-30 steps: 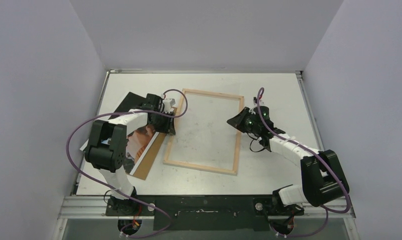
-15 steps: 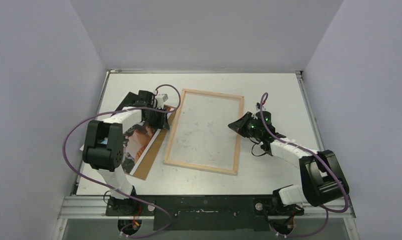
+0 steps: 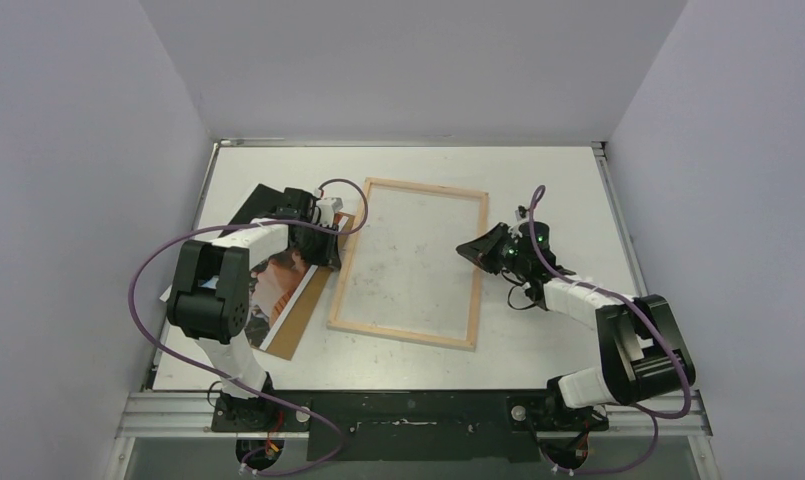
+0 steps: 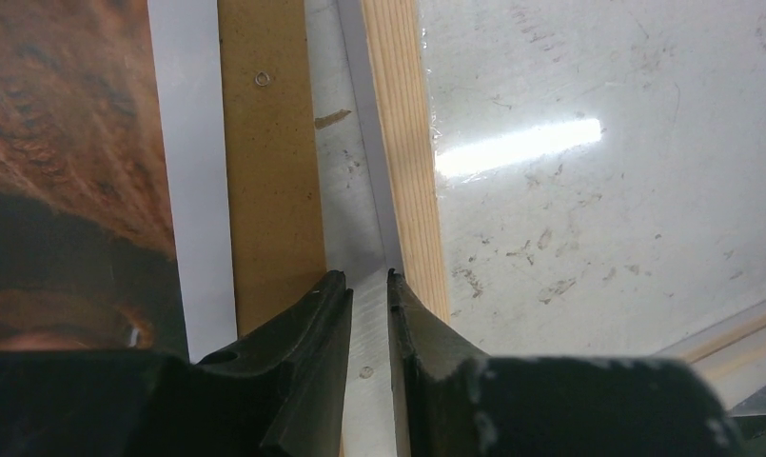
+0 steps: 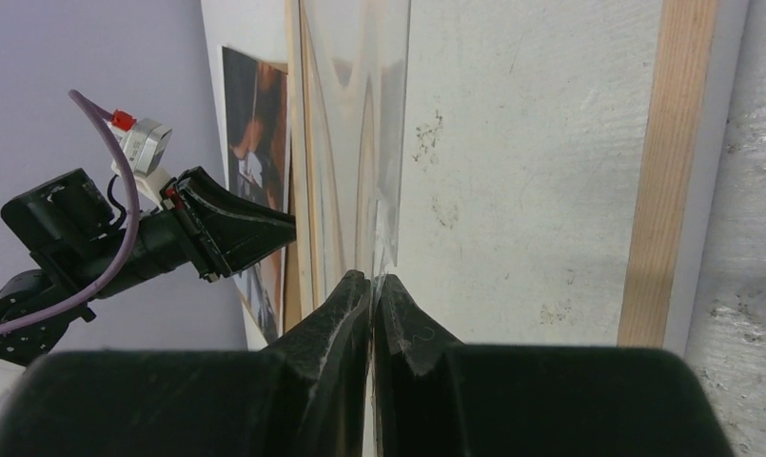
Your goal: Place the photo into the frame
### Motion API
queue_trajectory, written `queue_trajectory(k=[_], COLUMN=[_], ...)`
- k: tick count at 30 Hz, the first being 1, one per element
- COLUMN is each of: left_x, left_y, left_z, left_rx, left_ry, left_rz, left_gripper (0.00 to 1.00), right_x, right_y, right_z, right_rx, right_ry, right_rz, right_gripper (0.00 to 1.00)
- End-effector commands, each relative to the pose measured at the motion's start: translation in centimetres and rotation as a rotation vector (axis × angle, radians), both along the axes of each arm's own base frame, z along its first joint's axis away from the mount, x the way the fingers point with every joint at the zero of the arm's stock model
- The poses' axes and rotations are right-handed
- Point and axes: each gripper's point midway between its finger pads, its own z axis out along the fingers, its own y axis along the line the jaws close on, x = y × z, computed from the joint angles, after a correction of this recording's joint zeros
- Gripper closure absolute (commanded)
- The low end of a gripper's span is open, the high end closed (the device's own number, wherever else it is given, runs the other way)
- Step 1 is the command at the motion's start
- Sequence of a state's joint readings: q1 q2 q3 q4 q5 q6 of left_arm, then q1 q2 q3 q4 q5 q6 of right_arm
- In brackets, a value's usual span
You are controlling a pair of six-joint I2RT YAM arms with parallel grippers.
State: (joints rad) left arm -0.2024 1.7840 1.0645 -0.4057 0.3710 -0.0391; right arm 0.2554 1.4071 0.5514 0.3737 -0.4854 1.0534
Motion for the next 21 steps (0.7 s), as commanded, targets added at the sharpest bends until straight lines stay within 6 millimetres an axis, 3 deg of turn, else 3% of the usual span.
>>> queue_trajectory(k=[1,14,21], left_x=[0.8,0.4,-0.1], left_y=[-0.4,-1.1,-1.5], left_z=[0.7,0.0,-0.3], left_rx=[-0.011,-0.028,-0.05], left_ry=[-0.051,-0.029,-0.006], left_rz=[-0.026,-0.036,-0.033], left_gripper=[0.81,0.83,0.84], right_x=[0.4,0.0,-0.1], right_y=[1.1,2.3,1.9], right_z=[2.1,4.3,5.1], right_rx=[0.1,0.182,0.22], right_ry=[-0.034,-0.067,-0.043], right_rz=[0.037,0.073,0.01], right_gripper=[0.95,0.95,0.95])
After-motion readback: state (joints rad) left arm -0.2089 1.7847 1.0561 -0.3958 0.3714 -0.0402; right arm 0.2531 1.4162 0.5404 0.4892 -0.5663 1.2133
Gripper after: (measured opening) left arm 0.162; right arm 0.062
